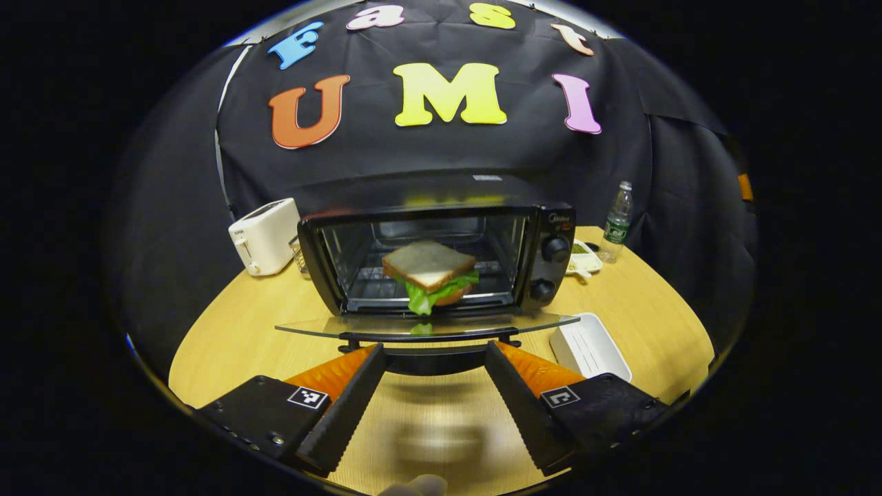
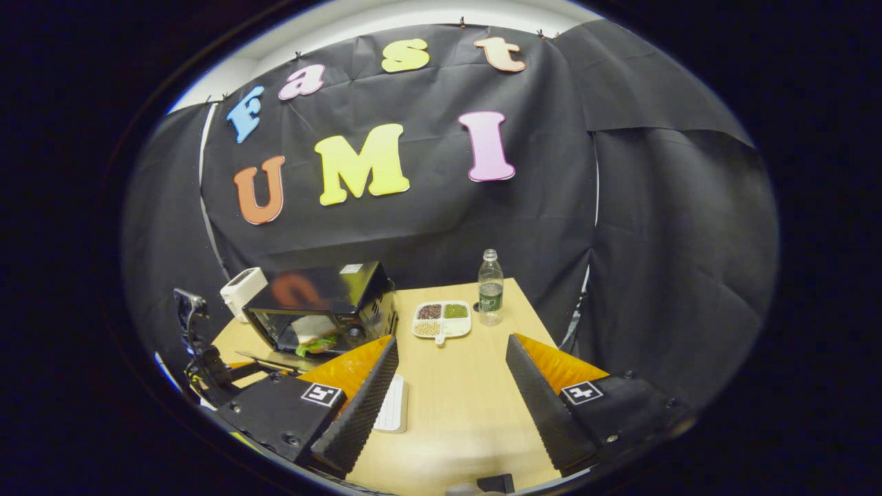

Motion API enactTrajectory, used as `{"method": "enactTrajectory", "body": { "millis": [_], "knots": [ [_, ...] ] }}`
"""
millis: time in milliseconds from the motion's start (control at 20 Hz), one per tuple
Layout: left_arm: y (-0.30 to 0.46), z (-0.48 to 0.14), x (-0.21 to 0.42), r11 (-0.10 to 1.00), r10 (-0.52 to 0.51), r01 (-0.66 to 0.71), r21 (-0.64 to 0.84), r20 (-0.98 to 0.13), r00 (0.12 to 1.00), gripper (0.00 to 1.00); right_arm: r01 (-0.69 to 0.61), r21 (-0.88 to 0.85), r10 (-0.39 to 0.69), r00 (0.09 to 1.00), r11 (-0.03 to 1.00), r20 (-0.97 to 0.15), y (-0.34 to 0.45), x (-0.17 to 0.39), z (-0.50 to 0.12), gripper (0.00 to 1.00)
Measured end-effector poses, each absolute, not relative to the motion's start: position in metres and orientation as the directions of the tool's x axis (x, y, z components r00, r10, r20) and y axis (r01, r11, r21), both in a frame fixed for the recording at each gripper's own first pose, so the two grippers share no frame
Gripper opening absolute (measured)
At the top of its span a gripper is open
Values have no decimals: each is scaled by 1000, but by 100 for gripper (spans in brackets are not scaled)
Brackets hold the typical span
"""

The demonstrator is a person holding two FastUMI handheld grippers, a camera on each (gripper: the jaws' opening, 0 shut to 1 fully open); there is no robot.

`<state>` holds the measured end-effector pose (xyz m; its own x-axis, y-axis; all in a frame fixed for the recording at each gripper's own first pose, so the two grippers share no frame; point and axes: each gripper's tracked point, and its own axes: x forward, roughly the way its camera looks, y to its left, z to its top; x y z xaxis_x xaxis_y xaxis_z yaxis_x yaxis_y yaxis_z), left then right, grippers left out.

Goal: Open the electric oven with the left hand, put the food in, and close the electric oven.

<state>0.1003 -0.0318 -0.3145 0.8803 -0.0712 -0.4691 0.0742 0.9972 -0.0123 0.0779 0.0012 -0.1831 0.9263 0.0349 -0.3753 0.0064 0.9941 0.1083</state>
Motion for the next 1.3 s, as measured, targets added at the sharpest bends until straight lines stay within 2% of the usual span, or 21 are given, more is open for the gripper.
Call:
{"method": "enactTrajectory", "body": {
  "millis": [250, 600, 650, 700, 950, 1000, 1050, 1300],
  "knots": [
    [-30, -285, 134, 996, -66, 84, 28, -398, 915, 97, 14, 115, 30, 928, 993, -371, 4, 82, -181, 100],
    [-23, -269, 147, 998, -58, 63, 2, -371, 927, 96, 13, 99, 23, 934, 995, -356, 5, 87, -171, 100],
    [-21, -269, 147, 998, -54, 60, 4, -372, 927, 96, 12, 98, 23, 936, 995, -352, 7, 87, -171, 90],
    [-20, -268, 147, 998, -56, 61, 1, -370, 927, 96, 10, 97, 24, 936, 995, -352, 8, 87, -170, 100],
    [-15, -254, 136, 999, -45, 49, 2, -353, 935, 96, -13, 98, 46, 941, 995, -337, 17, 85, -161, 100],
    [-12, -248, 134, 999, -42, 47, 5, -343, 938, 96, -16, 96, 47, 943, 995, -329, 19, 84, -156, 90],
    [-11, -239, 130, 999, -41, 46, 8, -331, 943, 96, -21, 95, 51, 946, 995, -319, 20, 84, -152, 100],
    [-3, -173, 110, 999, -47, 43, -22, -230, 972, 96, -49, 76, 67, 966, 996, -251, 28, 82, -116, 100]
  ]
}}
